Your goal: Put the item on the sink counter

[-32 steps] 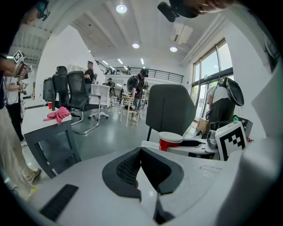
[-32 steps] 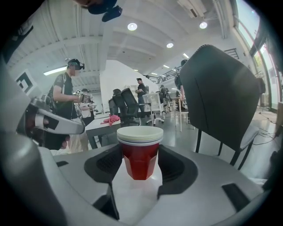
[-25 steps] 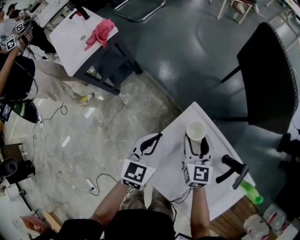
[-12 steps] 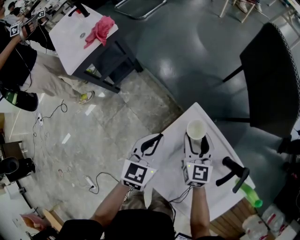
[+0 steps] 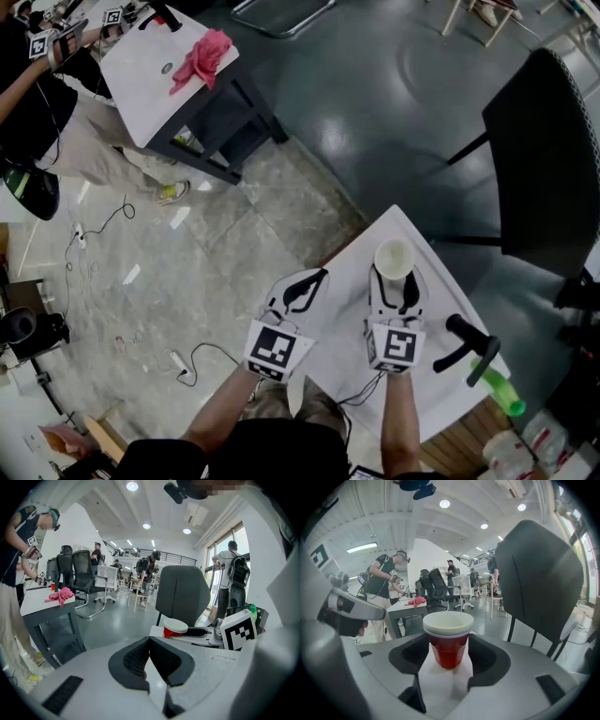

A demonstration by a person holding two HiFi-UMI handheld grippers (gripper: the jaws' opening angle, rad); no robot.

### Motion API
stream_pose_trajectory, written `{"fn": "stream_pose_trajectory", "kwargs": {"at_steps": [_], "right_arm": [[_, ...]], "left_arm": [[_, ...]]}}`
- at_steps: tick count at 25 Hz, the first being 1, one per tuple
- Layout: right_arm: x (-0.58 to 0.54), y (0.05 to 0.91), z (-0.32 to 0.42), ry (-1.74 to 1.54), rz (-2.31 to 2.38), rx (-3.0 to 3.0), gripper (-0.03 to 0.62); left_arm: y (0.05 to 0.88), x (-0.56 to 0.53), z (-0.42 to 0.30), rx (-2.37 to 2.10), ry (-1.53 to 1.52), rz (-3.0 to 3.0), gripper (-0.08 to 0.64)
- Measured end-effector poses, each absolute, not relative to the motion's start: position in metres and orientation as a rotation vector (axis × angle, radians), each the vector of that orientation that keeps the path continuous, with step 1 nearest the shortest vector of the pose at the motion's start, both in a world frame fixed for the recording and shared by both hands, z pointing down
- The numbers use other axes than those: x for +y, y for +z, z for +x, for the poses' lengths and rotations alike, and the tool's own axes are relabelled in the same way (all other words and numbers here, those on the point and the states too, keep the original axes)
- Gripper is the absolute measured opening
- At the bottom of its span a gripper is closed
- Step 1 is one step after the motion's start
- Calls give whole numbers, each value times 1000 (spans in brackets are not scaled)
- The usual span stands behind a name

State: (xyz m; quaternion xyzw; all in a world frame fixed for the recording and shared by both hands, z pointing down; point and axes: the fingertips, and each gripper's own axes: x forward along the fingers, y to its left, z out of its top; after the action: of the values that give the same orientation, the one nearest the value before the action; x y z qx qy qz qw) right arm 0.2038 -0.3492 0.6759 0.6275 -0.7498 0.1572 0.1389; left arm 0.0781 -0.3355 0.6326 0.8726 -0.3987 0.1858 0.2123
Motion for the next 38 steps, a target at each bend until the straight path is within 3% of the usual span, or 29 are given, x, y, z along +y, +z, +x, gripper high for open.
{"fn": "stream_pose_trajectory", "kwargs": {"at_steps": [26, 38], "right_arm": [[-333, 679, 194, 492, 1795, -2196, 350], [-321, 661, 190, 458, 1808, -2190, 351]], "left_arm": [[623, -323, 72, -1115, 502, 2441, 2], [606, -311, 65, -1124, 474, 2462, 2]]}}
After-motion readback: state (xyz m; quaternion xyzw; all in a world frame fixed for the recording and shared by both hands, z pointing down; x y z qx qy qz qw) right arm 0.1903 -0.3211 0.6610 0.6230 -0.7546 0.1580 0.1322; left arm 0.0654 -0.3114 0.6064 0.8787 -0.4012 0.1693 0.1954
